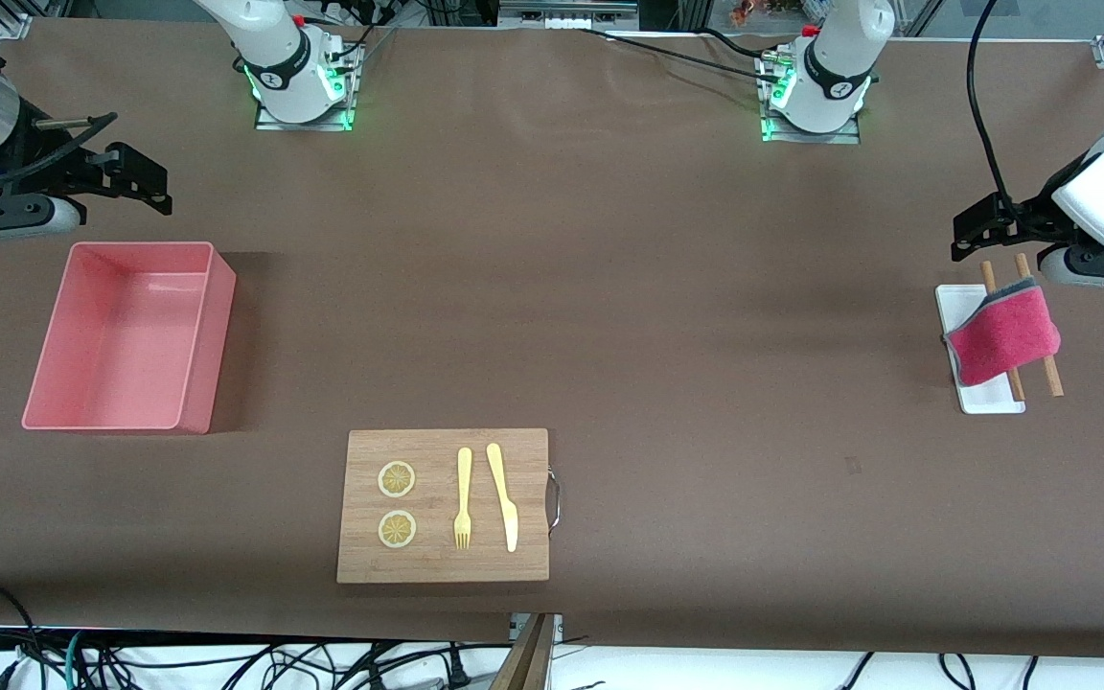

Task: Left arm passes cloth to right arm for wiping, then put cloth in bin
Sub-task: 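Lower the left gripper onto the pink cloth draped over the sticks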

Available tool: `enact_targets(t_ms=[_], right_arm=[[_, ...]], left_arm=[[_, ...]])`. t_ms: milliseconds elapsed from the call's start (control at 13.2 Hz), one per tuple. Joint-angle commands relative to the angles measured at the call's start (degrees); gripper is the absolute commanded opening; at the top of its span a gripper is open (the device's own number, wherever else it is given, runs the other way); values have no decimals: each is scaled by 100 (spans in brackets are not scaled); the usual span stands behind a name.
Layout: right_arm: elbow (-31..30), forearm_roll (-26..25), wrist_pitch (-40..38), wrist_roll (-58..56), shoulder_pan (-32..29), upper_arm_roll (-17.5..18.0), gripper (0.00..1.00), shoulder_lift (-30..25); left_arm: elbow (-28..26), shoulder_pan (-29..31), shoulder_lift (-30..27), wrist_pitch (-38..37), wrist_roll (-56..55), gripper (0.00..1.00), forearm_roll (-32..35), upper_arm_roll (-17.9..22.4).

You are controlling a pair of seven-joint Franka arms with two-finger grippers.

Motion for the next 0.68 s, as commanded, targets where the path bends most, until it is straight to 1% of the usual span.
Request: enact_targets(t_ms=[0, 227, 379, 606], right_arm=[[116, 53, -207, -64, -15, 11, 100, 10], [108, 53, -217, -64, -15, 11, 100, -8], [108, 53, -217, -64, -15, 11, 100, -8], [108, 53, -217, -64, -15, 11, 100, -8]], left_arm=[[-187, -39, -166, 97, -43, 100, 64, 84], [-187, -12, -105, 88, -43, 100, 63, 93], [-109, 6, 9, -156, -26, 100, 63, 93], [-108, 93, 18, -193, 19, 100, 54, 93]])
